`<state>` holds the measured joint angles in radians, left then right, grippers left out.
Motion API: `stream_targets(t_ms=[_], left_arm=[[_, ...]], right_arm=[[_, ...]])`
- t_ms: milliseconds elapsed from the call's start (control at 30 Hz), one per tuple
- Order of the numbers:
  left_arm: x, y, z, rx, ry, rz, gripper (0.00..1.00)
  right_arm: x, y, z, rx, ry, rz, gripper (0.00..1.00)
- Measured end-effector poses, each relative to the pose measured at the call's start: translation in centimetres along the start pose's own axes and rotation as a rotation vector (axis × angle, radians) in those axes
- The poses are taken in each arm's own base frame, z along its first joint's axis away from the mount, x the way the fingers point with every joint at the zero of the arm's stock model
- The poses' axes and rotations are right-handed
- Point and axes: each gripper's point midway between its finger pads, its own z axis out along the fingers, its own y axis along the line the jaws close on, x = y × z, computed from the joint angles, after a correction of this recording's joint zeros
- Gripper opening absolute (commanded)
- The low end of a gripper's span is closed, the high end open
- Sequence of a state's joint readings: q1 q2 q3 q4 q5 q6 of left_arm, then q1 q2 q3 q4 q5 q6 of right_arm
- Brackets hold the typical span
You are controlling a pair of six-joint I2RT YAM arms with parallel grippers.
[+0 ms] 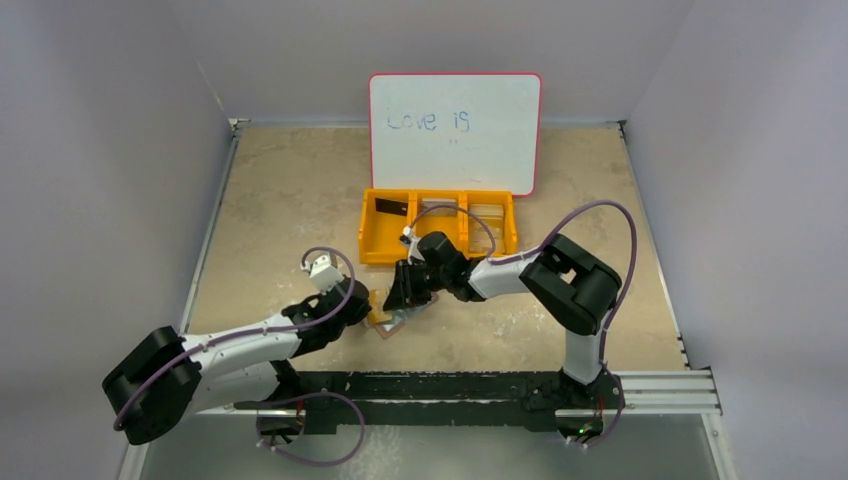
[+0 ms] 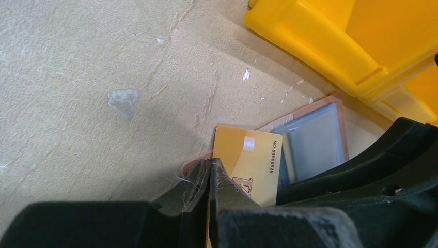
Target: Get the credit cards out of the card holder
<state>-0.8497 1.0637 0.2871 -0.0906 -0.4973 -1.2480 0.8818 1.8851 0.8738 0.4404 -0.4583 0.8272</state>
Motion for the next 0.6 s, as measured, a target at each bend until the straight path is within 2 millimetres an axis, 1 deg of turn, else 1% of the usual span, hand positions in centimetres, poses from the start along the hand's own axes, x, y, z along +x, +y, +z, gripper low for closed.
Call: stream_targets(t_ms=[133, 167, 200, 333, 433, 500, 600], left_arm=[[0.0, 0.0, 0.0, 0.002, -0.001, -0.001, 0.0], [0.0, 0.0, 0.0, 0.002, -0.001, -0.002, 0.0], [0.0, 0.0, 0.0, 0.003, -0.002, -0.003, 0.0], [-0.2, -0.2, -0.2, 0.012, -0.005, -0.014, 0.0], [-0.3, -0.1, -0.3, 0.014, -0.008, -0.029, 0.02], [-0.3, 0.1, -0.6, 0.014, -0.005, -0.035, 0.09], [-0.5, 0.5, -1.3, 0.012, -0.001, -0.038, 0.23]], right_arm=[[-0.3, 0.0, 0.0, -0.007, -0.007, 0.012, 0.21], [-0.3, 0.0, -0.1, -0.009, -0.011, 0.016, 0.18], [-0.4, -0.1, -0.1, -0.01, -0.014, 0.018, 0.13], [-0.6, 0.0, -0.1, -0.017, -0.022, 0.025, 0.0], [-0.8, 0.2, -0.2, -0.028, -0.028, 0.033, 0.0], [-1.0, 0.4, -0.2, -0.038, -0.035, 0.036, 0.0], [-1.1, 0.4, -0.2, -0.046, -0.04, 0.036, 0.0]])
